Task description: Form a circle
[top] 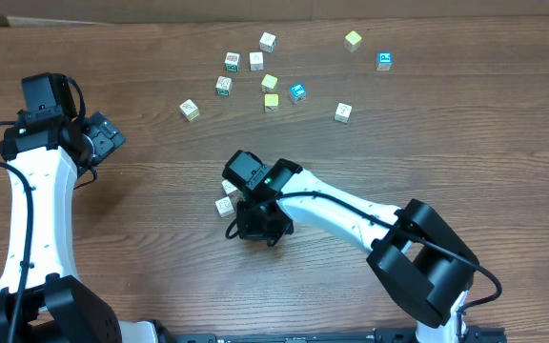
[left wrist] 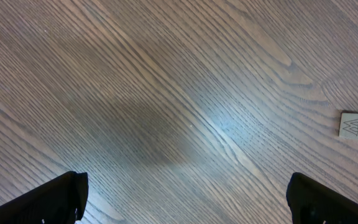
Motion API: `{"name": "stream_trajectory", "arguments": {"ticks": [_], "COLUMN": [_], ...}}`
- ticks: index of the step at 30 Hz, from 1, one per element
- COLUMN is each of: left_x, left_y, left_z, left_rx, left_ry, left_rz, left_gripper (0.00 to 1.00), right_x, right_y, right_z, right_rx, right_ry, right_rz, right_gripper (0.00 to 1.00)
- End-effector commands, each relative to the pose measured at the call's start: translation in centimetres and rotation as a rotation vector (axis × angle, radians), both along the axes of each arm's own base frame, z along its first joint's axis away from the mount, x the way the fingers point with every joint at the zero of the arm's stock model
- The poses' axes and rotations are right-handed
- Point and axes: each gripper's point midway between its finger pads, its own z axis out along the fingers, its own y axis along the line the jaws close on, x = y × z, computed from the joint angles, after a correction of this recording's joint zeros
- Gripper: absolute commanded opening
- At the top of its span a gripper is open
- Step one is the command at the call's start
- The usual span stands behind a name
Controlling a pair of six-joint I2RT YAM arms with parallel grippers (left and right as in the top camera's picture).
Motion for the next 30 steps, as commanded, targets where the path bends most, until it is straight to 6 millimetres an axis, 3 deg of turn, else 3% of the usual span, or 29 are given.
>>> {"name": "stream_trajectory", "arguments": {"ticks": [1,17,30], "left_x": [0.2,0.2,0.2], "left_y": [0.1,0.1,0.1], "left_z": [0.8,0.7,0.7], "left_rx": [0.007,0.006,0.006], "left_ry": [-0.023,-0.023,-0.023], "left_rz": [0.012,0.012,0.012], "left_gripper": [0.99,1.00,1.00], "right_x": [-1.5,-1.7,-0.4], "right_y": [0.0,0.2,0.8], "right_z": [-0.3,-1.2,-1.1], "right_rx": [0.006,-0.007,0.029], "right_ry": [0.071,0.080,0.052], "right_rz": [0.004,0.012,-0.024], "right_gripper": [0.04,0.04,0.04]}}
